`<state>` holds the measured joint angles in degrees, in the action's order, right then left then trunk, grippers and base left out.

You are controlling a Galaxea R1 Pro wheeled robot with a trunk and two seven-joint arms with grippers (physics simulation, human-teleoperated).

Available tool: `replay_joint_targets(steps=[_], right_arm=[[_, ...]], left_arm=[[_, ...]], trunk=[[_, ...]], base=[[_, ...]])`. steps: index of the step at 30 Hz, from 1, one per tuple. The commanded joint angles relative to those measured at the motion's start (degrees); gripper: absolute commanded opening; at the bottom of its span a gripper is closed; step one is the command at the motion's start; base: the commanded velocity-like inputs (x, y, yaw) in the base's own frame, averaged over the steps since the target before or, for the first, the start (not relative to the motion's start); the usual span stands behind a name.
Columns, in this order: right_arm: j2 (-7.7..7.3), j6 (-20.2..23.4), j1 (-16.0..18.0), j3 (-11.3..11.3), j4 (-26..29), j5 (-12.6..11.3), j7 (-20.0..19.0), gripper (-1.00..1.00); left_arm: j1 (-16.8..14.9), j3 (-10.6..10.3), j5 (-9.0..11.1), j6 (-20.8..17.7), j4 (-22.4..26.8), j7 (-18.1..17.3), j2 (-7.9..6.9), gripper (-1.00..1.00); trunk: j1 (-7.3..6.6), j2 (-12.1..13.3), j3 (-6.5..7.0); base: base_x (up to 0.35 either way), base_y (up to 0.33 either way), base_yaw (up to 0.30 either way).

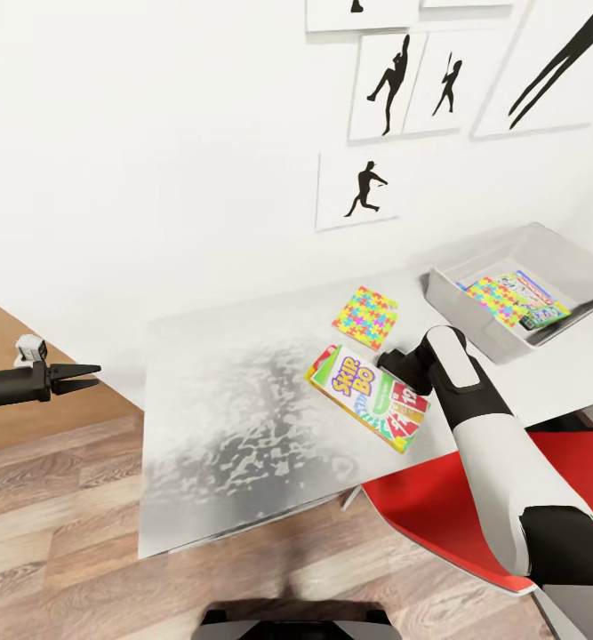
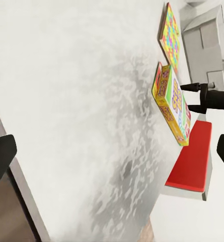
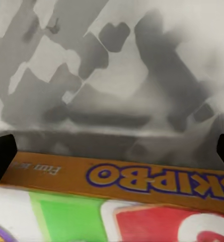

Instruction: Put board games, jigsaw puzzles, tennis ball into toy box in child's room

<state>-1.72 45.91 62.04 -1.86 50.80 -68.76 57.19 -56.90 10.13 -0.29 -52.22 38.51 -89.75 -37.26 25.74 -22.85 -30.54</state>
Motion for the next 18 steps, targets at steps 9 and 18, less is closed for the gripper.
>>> replay_joint_targets(steps=[9,18], right_arm=[[-0.04,-0.2,0.0,-0.1,-0.6,-1.4,0.5,1.00],[-0.04,-0.2,0.0,-0.1,-0.6,-1.4,0.5,1.00]], left_arm=[[-0.1,0.0,-0.1,-0.7,0.0,-0.2,0.00,1.00],[-0.1,0.0,0.0,-0.7,0.0,-0.2,0.00,1.00]], trunk=[[0.05,-0.1,-0.09],[0.05,-0.1,-0.09]], base=[[-0.019,0.112,0.000],[-0.091,0.080,0.000]])
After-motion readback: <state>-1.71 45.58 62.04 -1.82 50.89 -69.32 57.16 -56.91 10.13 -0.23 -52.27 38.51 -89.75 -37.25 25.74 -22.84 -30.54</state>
